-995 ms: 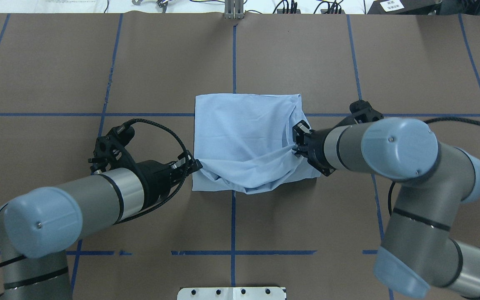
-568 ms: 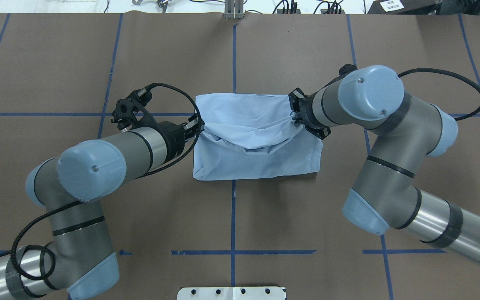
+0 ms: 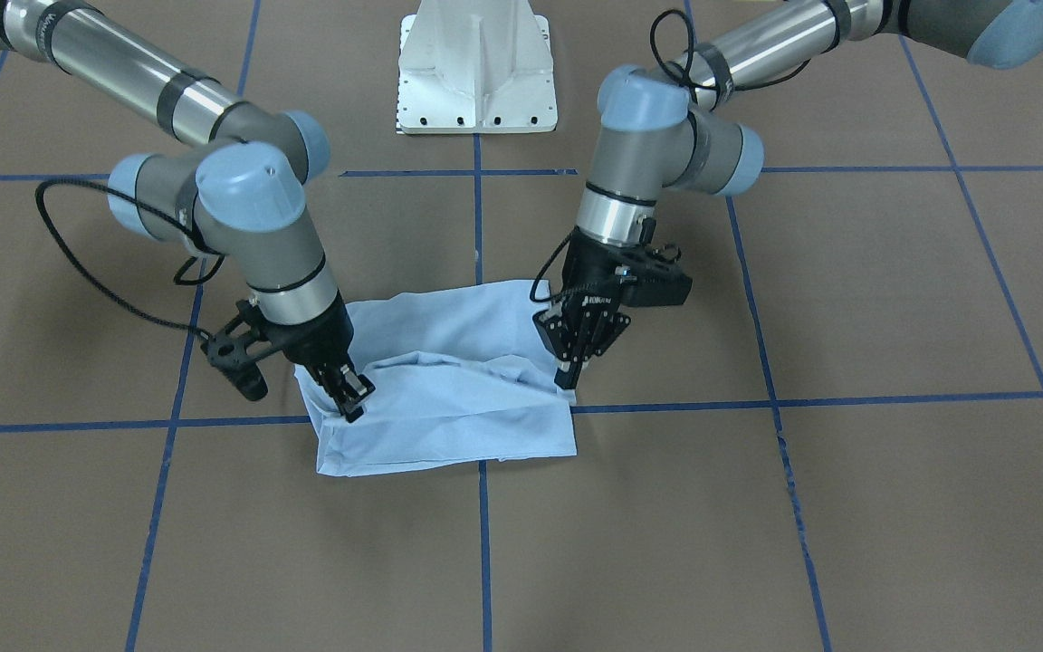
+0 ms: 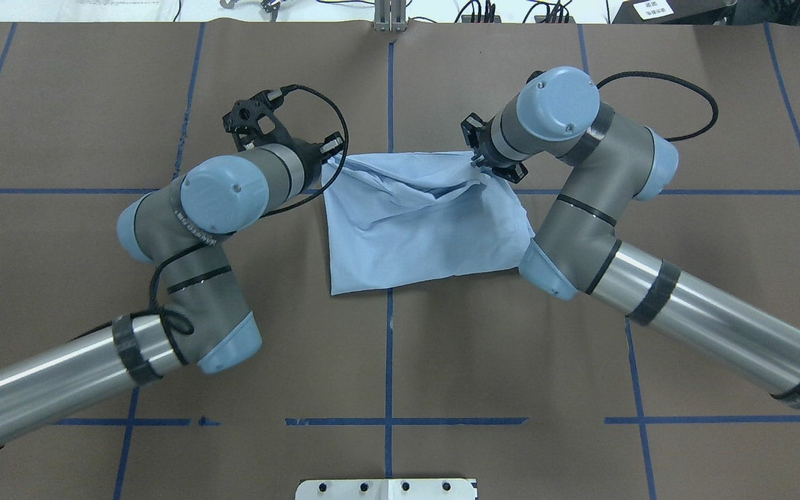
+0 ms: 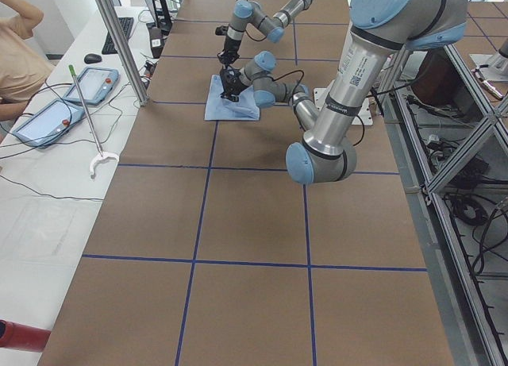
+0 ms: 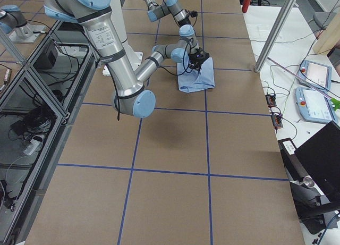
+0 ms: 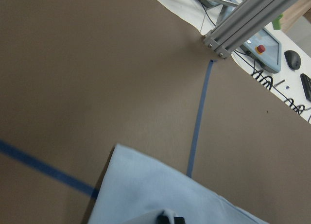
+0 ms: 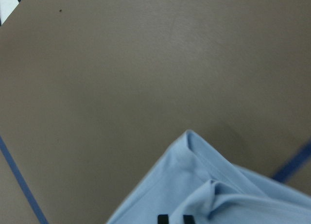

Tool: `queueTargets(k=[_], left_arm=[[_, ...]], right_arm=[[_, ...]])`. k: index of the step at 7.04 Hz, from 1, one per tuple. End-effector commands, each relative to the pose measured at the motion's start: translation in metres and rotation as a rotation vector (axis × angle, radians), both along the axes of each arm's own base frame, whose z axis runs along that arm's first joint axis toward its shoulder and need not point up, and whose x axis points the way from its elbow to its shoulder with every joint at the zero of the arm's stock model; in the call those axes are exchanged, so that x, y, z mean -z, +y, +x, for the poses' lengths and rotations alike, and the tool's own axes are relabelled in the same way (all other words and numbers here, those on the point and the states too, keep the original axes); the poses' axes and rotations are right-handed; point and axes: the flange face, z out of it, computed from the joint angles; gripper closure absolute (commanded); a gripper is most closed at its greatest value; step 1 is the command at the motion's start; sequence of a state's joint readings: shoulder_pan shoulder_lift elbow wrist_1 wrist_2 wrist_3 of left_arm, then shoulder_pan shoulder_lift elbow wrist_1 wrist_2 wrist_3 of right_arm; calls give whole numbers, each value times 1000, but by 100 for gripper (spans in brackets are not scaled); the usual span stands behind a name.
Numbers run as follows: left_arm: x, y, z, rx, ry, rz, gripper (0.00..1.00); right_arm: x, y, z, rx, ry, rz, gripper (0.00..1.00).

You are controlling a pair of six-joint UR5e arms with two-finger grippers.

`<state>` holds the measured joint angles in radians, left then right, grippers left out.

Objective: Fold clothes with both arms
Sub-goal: 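Open both grippers and raise them off the folded shirt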

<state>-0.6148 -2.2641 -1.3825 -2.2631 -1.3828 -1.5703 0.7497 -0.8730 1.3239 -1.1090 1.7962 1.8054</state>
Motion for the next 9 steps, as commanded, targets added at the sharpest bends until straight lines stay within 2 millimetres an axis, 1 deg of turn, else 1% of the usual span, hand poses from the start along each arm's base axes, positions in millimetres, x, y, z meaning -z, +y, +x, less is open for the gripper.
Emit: queueTargets(k=[1, 2, 3, 4, 5, 6, 7, 8, 9], left_arm=[[-4, -73, -25, 21, -118, 88, 0], [-3, -73, -27, 16, -116, 91, 0], [-1, -66, -27, -33, -93, 86, 0], [5, -53, -43, -87, -52, 94, 0], [8, -43, -71, -110, -20, 114, 0], [23, -38, -95, -104, 8, 150, 0], [33, -35, -105, -125, 33, 163, 0], [35, -35, -107, -139, 45, 156, 0], [34, -35, -107, -138, 48, 155, 0]], right_arm=[[-47, -65, 37, 178, 150, 199, 0], [-48, -72, 52, 205, 157, 226, 0], [-39, -71, 54, 202, 140, 232, 0], [-15, -56, 56, 191, 105, 247, 0], [9, -21, 68, 165, 59, 221, 43], [24, 56, 76, 212, 46, 224, 99], [28, 117, 43, 259, 86, 247, 100], [23, 151, -1, 266, 158, 290, 100], [32, 159, -15, 287, 167, 289, 100]])
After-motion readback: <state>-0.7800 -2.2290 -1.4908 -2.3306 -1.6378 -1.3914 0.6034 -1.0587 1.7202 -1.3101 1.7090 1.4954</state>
